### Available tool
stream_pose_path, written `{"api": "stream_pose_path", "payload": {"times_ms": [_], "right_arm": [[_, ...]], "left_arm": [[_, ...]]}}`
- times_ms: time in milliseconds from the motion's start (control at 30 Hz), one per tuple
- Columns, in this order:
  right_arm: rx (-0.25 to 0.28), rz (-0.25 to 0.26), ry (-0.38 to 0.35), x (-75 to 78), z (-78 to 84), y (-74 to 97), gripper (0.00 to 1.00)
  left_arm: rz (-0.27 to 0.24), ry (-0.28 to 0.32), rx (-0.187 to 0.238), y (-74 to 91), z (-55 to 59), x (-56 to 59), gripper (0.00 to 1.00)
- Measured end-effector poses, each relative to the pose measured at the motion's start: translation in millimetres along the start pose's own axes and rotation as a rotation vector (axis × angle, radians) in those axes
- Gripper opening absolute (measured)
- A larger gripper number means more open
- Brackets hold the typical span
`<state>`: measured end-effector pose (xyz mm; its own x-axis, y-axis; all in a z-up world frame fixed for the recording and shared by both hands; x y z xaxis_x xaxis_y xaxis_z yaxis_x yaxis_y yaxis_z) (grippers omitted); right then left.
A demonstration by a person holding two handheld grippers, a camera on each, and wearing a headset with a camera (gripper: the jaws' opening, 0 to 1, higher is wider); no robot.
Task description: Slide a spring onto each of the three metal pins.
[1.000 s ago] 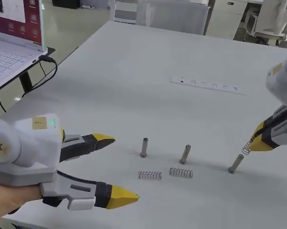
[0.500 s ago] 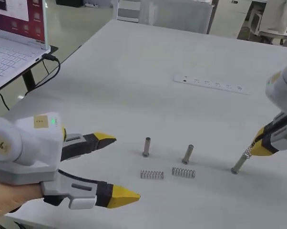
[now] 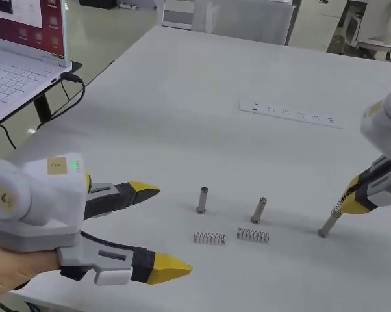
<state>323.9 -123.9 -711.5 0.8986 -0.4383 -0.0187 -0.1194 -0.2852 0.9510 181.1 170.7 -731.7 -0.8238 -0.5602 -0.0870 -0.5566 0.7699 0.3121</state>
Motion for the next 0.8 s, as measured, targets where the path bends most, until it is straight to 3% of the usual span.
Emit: {"api": "stream_pose_path", "payload": {"times_ms": [800], "right_arm": [[-0.025,-0.001,-0.007,-0.5,3.7,-4.7,0.08]], "left_arm": [[0.003,-0.006,0.001,0.2,-1.0,-0.9,0.74]]}}
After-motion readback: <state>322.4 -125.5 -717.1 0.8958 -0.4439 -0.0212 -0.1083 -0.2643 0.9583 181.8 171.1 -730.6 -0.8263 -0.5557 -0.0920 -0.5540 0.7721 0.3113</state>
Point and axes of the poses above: the centre of the closed fingertips' face, and the gripper's own axes: y roughly backward along the fingers, x roughly to its right, z roughly out of its underside, the point moved 7 cm from there along y, roughly backward along the fingers, and after that the axes turned 11 degrees about -y, right-handed, at the moved point
